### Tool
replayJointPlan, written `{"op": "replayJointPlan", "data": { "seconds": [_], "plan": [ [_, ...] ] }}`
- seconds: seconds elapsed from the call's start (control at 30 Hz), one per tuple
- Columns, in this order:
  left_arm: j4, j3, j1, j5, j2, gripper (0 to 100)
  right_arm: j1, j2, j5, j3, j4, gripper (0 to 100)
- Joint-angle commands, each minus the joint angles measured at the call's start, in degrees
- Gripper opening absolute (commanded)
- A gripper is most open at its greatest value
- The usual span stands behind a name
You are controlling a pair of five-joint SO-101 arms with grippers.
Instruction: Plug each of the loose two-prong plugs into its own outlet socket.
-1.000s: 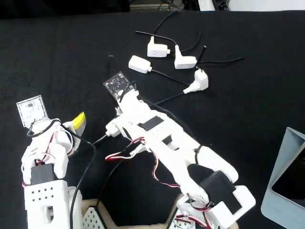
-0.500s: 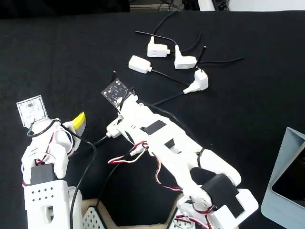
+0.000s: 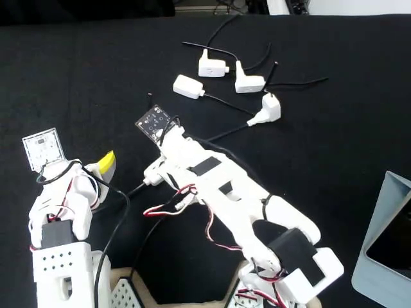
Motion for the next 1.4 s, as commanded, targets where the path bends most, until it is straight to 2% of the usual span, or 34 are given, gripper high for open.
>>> {"op": "replayJointPlan", "data": {
  "seconds": [0.0, 0.2, 0.43, 0.77, 0.97, 1.23, 1.37],
  "plan": [
    [-1.0, -0.2, 0.6, -0.6, -0.5, 32, 0.8, 2.0, 0.5, 0.0, 2.2, 1.1],
    [-1.1, 0.3, 0.8, -0.6, -0.5, 32, 1.8, -0.1, 0.1, -2.2, 2.4, 1.1],
    [-1.1, 0.3, 0.8, -0.6, -0.5, 32, 9.3, -6.1, -3.9, -6.6, 2.1, 1.1],
    [-1.2, 0.3, 0.8, -0.5, -0.5, 32, 22.4, -7.0, -4.0, -10.9, 1.9, 1.1],
    [-1.3, 0.3, 0.5, -0.5, -0.5, 32, 25.5, -6.9, -4.0, -11.8, 1.8, 1.1],
    [-1.2, 0.3, 0.4, -0.5, -0.5, 32, 31.6, -5.4, -4.0, -12.4, -5.6, 1.2],
    [-1.1, 0.3, 0.4, -0.6, -0.5, 32, 34.3, -1.0, -5.9, -16.2, -6.1, 2.6]
  ]
}}
